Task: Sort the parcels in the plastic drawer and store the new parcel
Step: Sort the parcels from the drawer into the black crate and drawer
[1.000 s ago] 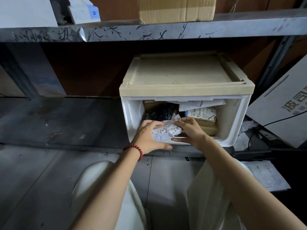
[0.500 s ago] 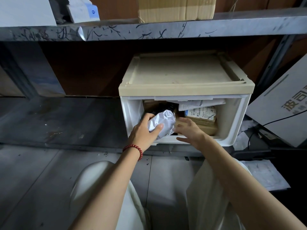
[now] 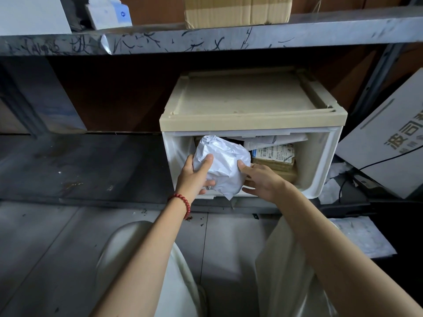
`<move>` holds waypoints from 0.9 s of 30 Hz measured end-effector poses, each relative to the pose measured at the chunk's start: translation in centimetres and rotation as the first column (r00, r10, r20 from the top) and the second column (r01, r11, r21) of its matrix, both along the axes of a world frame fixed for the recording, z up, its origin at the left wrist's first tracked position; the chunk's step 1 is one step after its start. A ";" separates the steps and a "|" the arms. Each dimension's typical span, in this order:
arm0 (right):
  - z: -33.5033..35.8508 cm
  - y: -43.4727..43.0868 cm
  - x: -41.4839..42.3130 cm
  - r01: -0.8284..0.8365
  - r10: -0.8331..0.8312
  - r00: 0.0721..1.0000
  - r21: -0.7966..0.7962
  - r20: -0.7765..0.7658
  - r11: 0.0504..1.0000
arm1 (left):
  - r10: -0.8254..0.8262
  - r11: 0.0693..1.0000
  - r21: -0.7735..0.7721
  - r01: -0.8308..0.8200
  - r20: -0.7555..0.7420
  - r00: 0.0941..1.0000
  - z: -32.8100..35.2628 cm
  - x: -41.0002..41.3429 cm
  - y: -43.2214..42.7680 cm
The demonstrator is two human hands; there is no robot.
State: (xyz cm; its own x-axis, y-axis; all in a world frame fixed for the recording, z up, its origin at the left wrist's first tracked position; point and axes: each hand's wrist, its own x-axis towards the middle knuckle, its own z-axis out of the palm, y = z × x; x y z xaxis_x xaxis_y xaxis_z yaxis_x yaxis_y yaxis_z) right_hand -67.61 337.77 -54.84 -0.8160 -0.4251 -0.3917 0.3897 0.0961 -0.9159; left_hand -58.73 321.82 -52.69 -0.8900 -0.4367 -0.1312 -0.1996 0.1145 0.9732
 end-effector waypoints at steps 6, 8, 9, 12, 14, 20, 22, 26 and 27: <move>-0.1 -0.1 0.2 0.157 -0.133 0.963 0.085 -0.235 0.984 | -0.007 0.864 -0.498 0.068 0.123 0.992 -1.3 0.4 -0.2; 0.4 0.4 0.5 0.156 -0.097 0.939 0.160 -0.329 0.975 | -0.035 0.866 -0.491 0.092 0.124 0.992 -1.6 0.2 -0.3; 0.6 1.0 0.4 0.154 -0.080 0.930 0.184 -0.358 0.971 | -0.058 0.878 -0.466 0.111 0.126 0.990 -1.7 -0.1 -0.3; 1.3 3.7 0.3 0.163 -0.077 0.915 0.188 -0.396 0.969 | -0.149 0.882 -0.429 0.193 0.135 0.980 -1.2 -1.1 0.9; 1.3 6.0 0.1 0.191 -0.095 0.904 0.195 -0.417 0.962 | -0.199 0.887 -0.403 0.224 0.104 0.975 -0.9 -1.9 2.8; 0.5 15.2 1.1 0.347 -0.261 0.894 0.196 -0.364 0.917 | -0.405 0.809 -0.408 0.423 0.134 0.905 -0.4 -4.8 10.8; -0.2 18.4 1.5 0.419 -0.359 0.882 0.159 -0.305 0.894 | -0.479 0.762 -0.409 0.503 0.168 0.862 0.1 -6.1 13.8; -1.3 23.6 2.5 0.586 -0.564 0.794 0.038 -0.228 0.809 | -0.576 0.638 -0.477 0.604 0.226 0.786 0.5 -9.1 19.9; -1.8 24.9 2.8 0.614 -0.596 0.774 0.024 -0.213 0.789 | -0.571 0.603 -0.527 0.598 0.238 0.785 0.2 -9.9 21.5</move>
